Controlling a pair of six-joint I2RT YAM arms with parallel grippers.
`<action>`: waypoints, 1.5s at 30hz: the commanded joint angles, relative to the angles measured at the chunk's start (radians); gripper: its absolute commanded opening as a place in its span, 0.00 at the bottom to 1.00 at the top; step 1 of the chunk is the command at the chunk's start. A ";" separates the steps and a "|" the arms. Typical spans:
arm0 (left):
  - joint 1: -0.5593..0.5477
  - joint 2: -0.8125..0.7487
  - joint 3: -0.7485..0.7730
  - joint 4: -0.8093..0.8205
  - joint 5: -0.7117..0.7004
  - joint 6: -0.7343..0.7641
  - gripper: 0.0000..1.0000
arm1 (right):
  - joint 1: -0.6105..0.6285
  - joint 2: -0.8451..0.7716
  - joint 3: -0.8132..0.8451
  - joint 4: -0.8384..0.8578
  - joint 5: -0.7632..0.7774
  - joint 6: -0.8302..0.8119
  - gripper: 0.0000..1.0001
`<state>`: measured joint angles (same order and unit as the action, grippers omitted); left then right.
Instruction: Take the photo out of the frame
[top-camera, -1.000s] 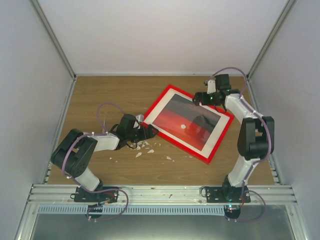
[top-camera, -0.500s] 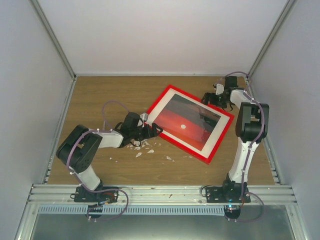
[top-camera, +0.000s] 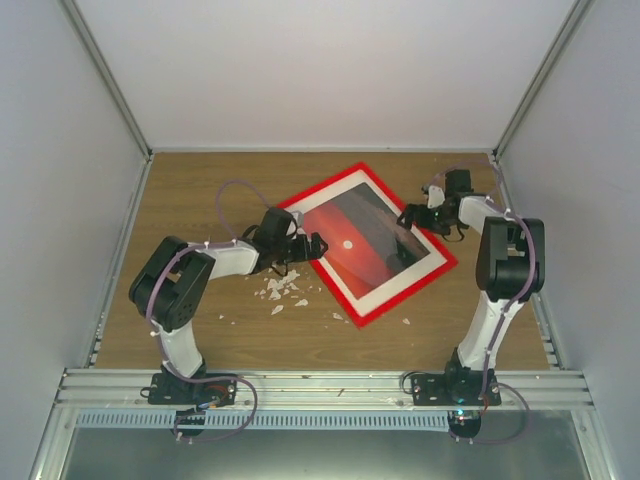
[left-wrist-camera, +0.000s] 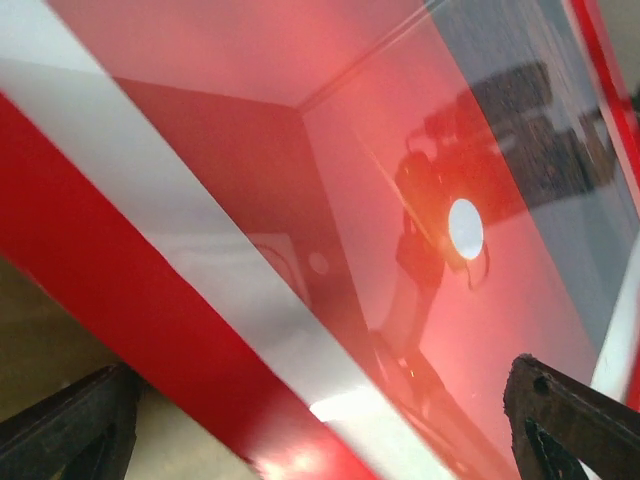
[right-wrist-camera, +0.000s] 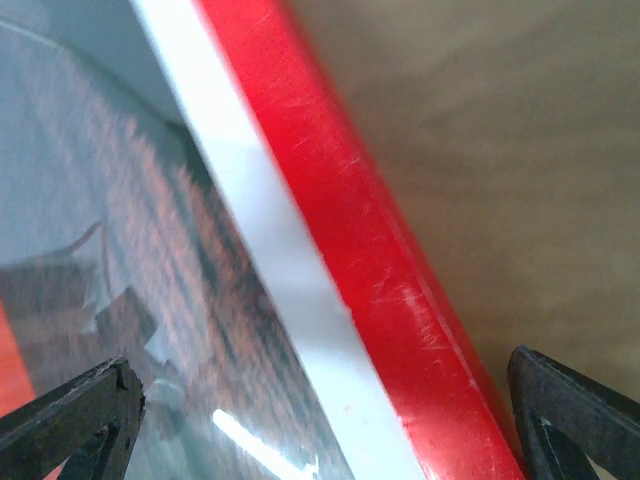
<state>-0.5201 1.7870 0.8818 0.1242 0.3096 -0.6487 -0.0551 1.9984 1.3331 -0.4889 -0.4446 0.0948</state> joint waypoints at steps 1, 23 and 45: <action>0.003 0.083 0.120 -0.130 -0.101 0.118 0.99 | 0.050 -0.111 -0.144 -0.004 -0.047 0.074 1.00; 0.009 0.343 0.615 -0.346 -0.020 0.460 0.99 | 0.453 -0.650 -0.670 0.094 -0.113 0.326 1.00; 0.078 -0.269 0.139 -0.454 -0.288 0.076 0.99 | 0.187 -0.431 -0.204 0.021 0.086 0.131 1.00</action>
<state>-0.4404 1.6772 1.2057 -0.3447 0.0113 -0.4381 0.1638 1.4502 1.0260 -0.4946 -0.3626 0.2985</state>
